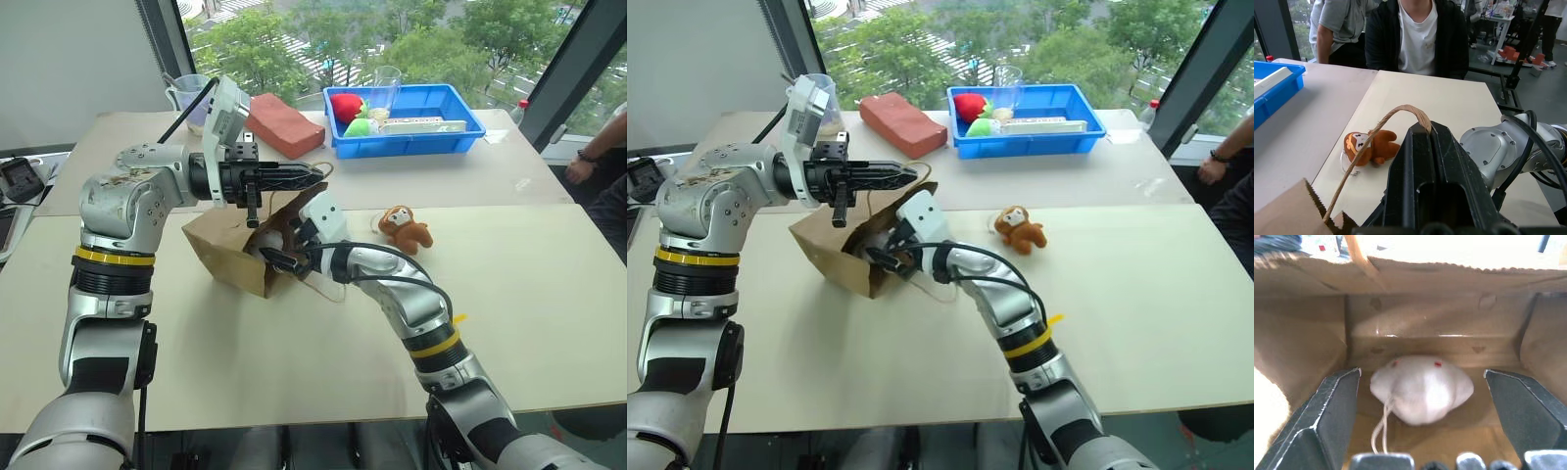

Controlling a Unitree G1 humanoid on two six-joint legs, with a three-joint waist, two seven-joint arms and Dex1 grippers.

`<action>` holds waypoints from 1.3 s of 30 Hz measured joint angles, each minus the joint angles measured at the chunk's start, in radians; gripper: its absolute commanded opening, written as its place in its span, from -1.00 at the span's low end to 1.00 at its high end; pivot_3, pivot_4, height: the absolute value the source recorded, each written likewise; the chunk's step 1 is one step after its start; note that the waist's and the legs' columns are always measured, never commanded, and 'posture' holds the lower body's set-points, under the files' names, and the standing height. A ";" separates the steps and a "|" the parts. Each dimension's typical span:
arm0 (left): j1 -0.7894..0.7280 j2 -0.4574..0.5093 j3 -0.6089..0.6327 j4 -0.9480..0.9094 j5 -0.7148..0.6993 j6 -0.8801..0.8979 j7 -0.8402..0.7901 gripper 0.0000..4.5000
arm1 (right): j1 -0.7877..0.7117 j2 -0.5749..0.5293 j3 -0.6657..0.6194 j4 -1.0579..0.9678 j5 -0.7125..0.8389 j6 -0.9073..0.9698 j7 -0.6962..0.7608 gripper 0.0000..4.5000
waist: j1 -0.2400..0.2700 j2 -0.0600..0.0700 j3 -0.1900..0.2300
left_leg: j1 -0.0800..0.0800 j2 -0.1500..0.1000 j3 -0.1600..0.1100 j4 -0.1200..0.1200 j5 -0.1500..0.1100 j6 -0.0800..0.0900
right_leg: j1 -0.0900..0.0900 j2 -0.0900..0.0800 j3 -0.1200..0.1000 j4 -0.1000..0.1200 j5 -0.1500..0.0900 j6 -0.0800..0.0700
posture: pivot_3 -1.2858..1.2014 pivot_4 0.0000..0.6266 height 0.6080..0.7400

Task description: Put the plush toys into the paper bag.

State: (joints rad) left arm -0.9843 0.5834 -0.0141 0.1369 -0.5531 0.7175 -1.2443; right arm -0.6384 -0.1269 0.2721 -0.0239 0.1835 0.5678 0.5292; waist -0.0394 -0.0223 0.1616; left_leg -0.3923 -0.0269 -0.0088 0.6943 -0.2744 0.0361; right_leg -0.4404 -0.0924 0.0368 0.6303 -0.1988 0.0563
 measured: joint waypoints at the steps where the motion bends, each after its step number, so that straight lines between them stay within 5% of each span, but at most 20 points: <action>1: 0.000 0.001 0.000 0.000 0.000 0.000 -0.001 -1.00 | 0.019 -0.029 -0.011 -0.022 0.000 -0.003 0.006 0.99 | 0.003 0.000 0.000 | 0.000 0.000 0.000 0.000 0.000 0.000 | 0.000 0.000 0.000 0.000 0.000 0.000 | 0.03 -0.52 1.00; 9: 0.002 0.019 0.009 0.002 0.000 0.000 -0.003 -1.00 | 0.212 -0.360 -0.243 -0.161 -0.006 -0.005 0.034 0.99 | 0.016 0.000 0.000 | 0.000 0.001 0.003 0.000 -0.001 0.001 | 0.001 0.000 0.001 -0.002 0.000 0.000 | 0.03 -0.52 1.00; 22: 0.003 0.013 0.008 0.006 0.001 -0.017 -0.006 -1.00 | 0.050 -0.369 -0.306 0.312 -0.043 -0.051 0.009 0.99 | -0.001 0.000 0.000 | 0.001 0.003 0.006 0.000 -0.001 0.002 | 0.001 0.000 0.004 -0.001 0.000 0.000 | 0.03 -0.52 1.00; 35: 0.003 0.018 0.008 0.006 0.001 -0.017 -0.003 -1.00 | 0.033 -0.363 -0.328 0.319 -0.023 -0.081 0.067 -0.99 | 0.000 0.000 0.000 | 0.001 0.003 0.006 0.000 -0.001 0.002 | 0.001 0.000 0.004 -0.002 0.000 0.000 | 0.03 -0.52 1.00; 39: 0.002 0.018 0.007 0.007 0.001 -0.017 -0.004 -1.00 | 0.053 -0.386 -0.334 0.162 0.047 -0.010 0.122 -0.99 | 0.000 0.000 0.000 | 0.000 0.003 0.005 0.000 -0.001 0.002 | 0.001 0.000 0.003 -0.002 0.000 0.000 | 0.03 -0.52 1.00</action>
State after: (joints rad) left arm -0.9821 0.6015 -0.0071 0.1438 -0.5522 0.7000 -1.2479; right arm -0.5852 -0.5128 -0.0615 0.1383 0.2307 0.5574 0.6511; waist -0.0398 -0.0226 0.1619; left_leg -0.3920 -0.0239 -0.0034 0.6943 -0.2757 0.0384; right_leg -0.4395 -0.0924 0.0403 0.6281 -0.1986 0.0565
